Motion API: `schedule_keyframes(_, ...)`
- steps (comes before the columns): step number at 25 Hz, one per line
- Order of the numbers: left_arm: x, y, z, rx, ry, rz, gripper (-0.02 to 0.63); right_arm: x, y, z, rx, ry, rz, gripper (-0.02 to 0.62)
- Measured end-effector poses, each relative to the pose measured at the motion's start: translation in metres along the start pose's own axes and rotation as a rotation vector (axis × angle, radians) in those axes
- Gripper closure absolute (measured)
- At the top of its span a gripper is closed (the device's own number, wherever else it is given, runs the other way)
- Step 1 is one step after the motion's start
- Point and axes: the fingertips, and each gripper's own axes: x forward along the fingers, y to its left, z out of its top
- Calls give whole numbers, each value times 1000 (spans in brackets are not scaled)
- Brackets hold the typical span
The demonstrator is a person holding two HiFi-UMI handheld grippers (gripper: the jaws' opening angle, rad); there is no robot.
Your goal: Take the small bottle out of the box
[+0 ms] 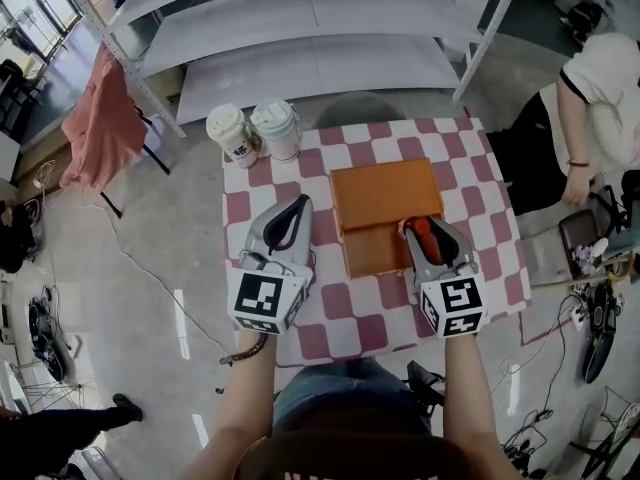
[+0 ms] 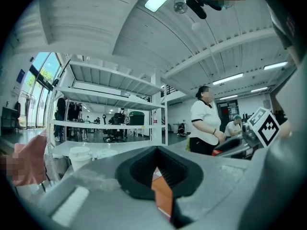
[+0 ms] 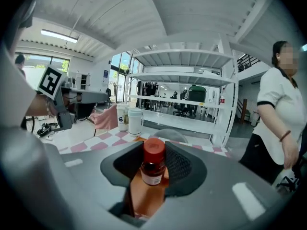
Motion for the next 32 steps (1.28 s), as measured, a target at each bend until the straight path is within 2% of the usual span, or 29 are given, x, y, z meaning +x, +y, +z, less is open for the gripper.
schedule_keyframes(9, -3, 1, 55, 49, -100, 0, 618, -26, -13, 61, -40, -92, -46, 456)
schedule_keyframes(15, -4, 3, 64, 54, -118, -3, 618, -33, -17, 75, -14, -130, -55, 456)
schedule_keyframes(18, -3, 3, 65, 55, -121, 8, 618, -35, -21, 77, -39, -131, -62, 456)
schedule_keyframes(27, 2, -3, 67, 53, -117, 102, 618, -46, -54, 82, -65, -135, -29, 456)
schedule_keyframes(32, 6, -8, 77, 71, -126, 155, 618, -53, -79, 98, -76, -180, -24, 456)
